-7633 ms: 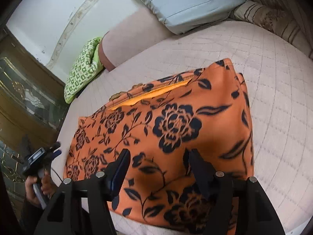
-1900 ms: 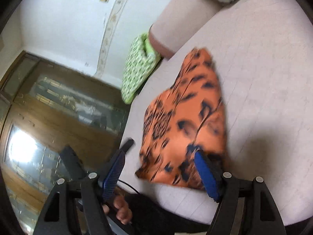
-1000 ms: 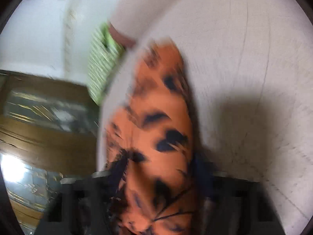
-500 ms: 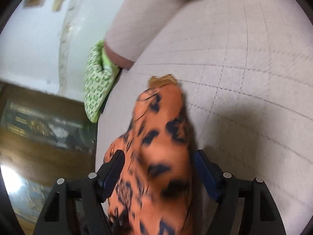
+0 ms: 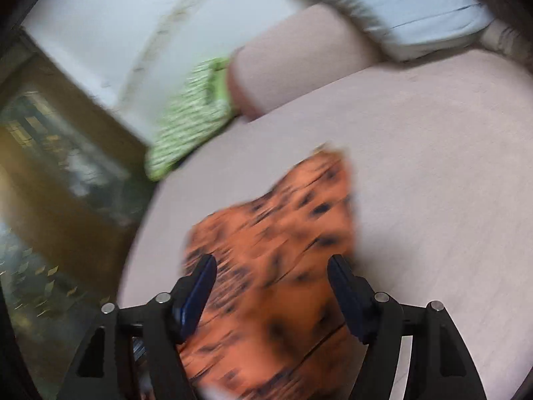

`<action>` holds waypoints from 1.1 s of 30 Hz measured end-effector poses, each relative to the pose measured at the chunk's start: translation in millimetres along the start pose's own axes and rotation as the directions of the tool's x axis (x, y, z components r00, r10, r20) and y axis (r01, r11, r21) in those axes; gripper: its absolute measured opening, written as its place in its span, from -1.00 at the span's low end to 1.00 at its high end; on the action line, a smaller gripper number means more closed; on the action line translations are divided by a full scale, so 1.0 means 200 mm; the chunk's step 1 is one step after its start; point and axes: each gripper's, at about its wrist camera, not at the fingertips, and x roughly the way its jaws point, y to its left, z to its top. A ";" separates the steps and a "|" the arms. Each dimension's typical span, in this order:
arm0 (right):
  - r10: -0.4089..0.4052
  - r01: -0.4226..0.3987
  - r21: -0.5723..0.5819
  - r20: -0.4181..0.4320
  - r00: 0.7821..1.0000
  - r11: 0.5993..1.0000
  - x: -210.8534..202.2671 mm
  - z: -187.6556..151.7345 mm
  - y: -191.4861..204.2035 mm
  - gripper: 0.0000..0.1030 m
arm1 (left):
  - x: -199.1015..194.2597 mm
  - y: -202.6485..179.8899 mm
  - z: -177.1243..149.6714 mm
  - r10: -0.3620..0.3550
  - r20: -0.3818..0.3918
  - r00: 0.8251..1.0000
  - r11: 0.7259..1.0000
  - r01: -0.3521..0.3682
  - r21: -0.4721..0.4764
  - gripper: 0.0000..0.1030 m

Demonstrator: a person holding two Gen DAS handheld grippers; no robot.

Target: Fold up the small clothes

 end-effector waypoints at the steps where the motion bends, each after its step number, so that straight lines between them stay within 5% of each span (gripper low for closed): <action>1: 0.019 -0.020 -0.020 -0.056 0.998 1.000 0.05 -0.06 0.00 0.41 | 0.04 0.02 -0.02 0.013 -0.047 0.999 1.000 -0.014 -0.014 0.66; 3: -0.002 0.002 -0.001 -0.149 0.989 1.000 0.17 -0.17 -0.08 0.43 | 0.08 0.02 -0.03 0.042 -0.062 0.997 0.999 -0.041 0.015 0.36; 4: 0.003 -0.002 0.002 -0.122 0.992 1.000 0.17 -0.19 -0.09 0.42 | 0.07 0.01 -0.02 -0.016 -0.072 0.997 1.000 0.017 0.011 -0.41; 5: 0.010 -0.009 0.006 -0.102 0.995 1.000 0.14 -0.18 -0.09 0.42 | 0.08 0.00 -0.01 -0.073 -0.109 0.991 0.997 0.072 -0.005 -0.43; 9: -0.013 0.008 -0.037 -0.146 0.989 0.999 0.14 -0.16 -0.05 0.43 | 0.06 -0.04 0.02 -0.063 -0.123 0.990 0.998 0.067 0.021 -0.25; 11: 0.017 -0.020 -0.023 -0.137 0.990 1.000 0.10 -0.19 -0.10 0.43 | 0.07 -0.02 0.06 -0.104 -0.138 0.985 0.994 0.101 -0.030 0.28; 14: 0.045 -0.046 -0.003 -0.125 0.991 0.999 0.09 -0.21 -0.13 0.43 | 0.06 -0.02 0.20 -0.148 -0.072 0.986 0.987 0.143 -0.076 0.66; 18: 0.051 -0.053 -0.017 -0.122 0.991 0.998 0.10 -0.22 -0.10 0.43 | 0.23 -0.09 0.42 -0.201 -0.093 0.975 0.979 0.200 -0.027 0.66; 19: 0.053 -0.056 -0.018 -0.120 0.991 0.998 0.12 -0.21 -0.09 0.43 | 0.30 -0.09 0.45 -0.223 -0.115 0.968 0.975 0.220 -0.042 0.43; 20: 0.059 -0.062 -0.017 -0.118 0.991 0.998 0.11 -0.22 -0.10 0.43 | 0.39 -0.08 0.48 -0.241 -0.162 0.957 0.970 0.232 -0.072 -0.57; 21: 0.067 -0.069 -0.016 -0.116 0.991 0.998 0.11 -0.22 -0.10 0.43 | 0.51 -0.06 0.50 -0.230 -0.253 0.940 0.972 0.207 -0.114 -0.67; 24: 0.090 -0.092 -0.010 -0.117 0.989 0.996 0.12 -0.22 -0.12 0.43 | 0.61 0.04 0.52 -0.305 -0.306 0.902 0.937 0.228 -0.264 -0.68; 27: 0.096 -0.098 -0.008 -0.118 0.988 0.995 0.12 -0.22 -0.13 0.43 | 0.47 -0.11 0.52 -0.196 -0.224 0.955 0.980 0.195 -0.025 -0.66; 29: 0.104 -0.104 0.000 -0.108 0.989 0.995 0.12 -0.23 -0.14 0.43 | 0.46 -0.17 0.47 -0.109 -0.214 0.971 0.988 0.129 0.082 -0.39; 33: 0.101 -0.099 0.022 -0.115 0.988 0.995 0.09 -0.20 -0.13 0.43 | 0.31 -0.11 0.46 -0.099 -0.183 0.978 0.994 0.091 -0.054 -0.19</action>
